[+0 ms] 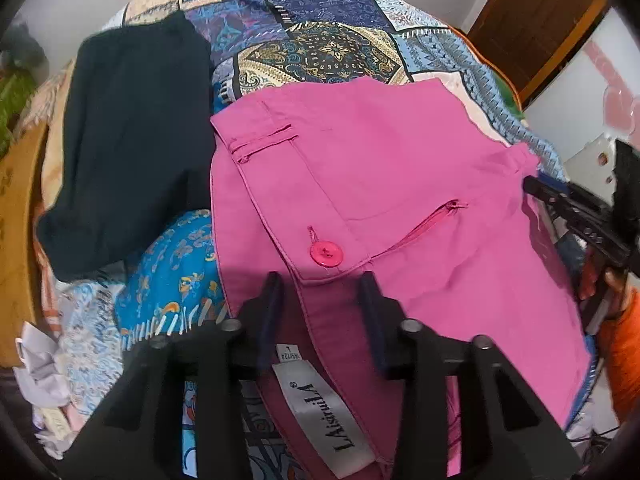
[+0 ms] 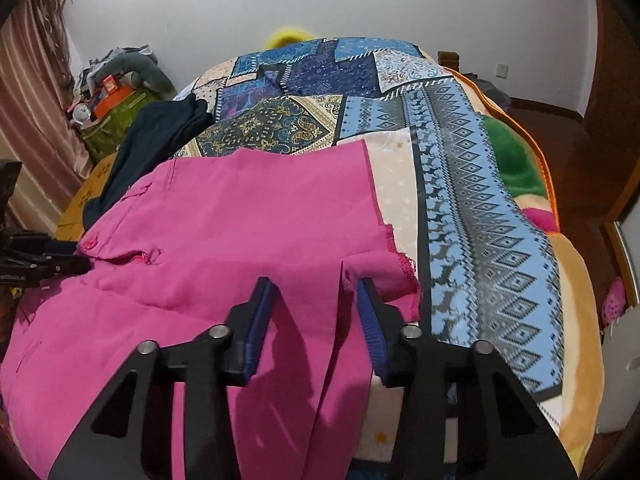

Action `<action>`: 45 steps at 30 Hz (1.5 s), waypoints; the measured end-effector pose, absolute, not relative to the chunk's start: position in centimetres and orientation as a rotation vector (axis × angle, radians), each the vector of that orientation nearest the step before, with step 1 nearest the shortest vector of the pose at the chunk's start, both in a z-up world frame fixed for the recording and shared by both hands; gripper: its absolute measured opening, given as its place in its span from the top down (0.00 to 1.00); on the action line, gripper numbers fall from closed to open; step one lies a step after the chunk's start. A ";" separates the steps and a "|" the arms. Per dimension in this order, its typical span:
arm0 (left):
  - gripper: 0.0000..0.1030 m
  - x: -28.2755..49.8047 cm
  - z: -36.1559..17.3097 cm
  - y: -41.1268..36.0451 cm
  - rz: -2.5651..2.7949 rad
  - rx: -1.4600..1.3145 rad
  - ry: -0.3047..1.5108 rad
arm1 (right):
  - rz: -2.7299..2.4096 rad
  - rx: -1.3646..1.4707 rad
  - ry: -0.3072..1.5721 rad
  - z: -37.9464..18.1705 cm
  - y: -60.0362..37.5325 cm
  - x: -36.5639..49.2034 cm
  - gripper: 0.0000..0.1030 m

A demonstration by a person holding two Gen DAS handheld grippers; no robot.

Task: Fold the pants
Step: 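Lower both tools to the pink trousers' waistband and hem edges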

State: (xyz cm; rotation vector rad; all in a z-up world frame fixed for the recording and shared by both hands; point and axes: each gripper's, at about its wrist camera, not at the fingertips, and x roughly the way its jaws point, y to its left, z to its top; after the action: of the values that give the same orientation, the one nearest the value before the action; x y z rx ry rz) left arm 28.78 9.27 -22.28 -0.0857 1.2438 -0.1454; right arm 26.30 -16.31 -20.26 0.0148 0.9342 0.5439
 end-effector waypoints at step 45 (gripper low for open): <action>0.53 34.2 -22.8 12.5 -0.081 -0.181 1.268 | 0.468 0.086 0.951 -18.4 -17.6 29.8 0.50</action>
State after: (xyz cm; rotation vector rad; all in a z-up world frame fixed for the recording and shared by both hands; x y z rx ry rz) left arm 34.16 12.46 -22.79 -0.1811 1.2684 -0.0805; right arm 29.75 -17.63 -18.37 0.0856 0.9509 0.4681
